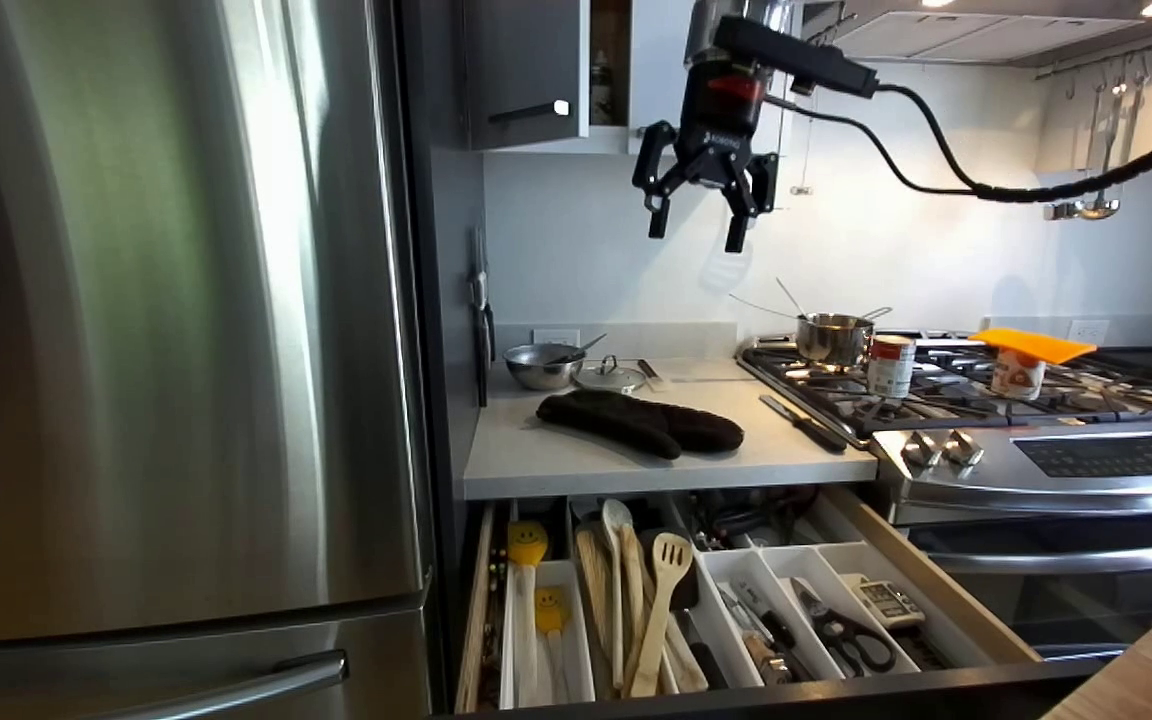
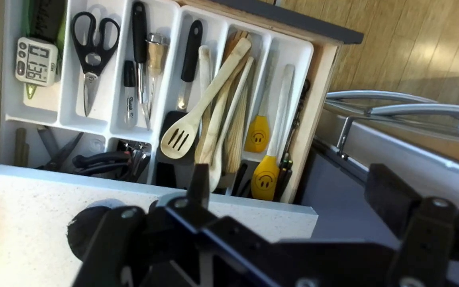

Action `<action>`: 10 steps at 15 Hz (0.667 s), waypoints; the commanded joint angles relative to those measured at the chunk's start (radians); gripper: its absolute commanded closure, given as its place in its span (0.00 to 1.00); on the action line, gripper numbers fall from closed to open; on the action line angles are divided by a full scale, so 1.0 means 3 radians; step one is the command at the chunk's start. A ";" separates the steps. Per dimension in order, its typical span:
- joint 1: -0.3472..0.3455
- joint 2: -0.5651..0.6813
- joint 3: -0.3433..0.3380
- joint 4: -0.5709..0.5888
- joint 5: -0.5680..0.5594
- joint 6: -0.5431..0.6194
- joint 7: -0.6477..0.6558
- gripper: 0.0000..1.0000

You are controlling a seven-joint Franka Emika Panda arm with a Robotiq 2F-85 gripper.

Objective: Move one scissors in the drawer forwards

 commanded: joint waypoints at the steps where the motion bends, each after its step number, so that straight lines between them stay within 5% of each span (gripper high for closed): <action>1: -0.0104 0.0294 -0.0036 -0.0172 0.0016 0.0395 0.0327 0.00; 10: -0.0383 0.0846 -0.0495 -0.0572 0.0145 0.1248 0.0419 0.00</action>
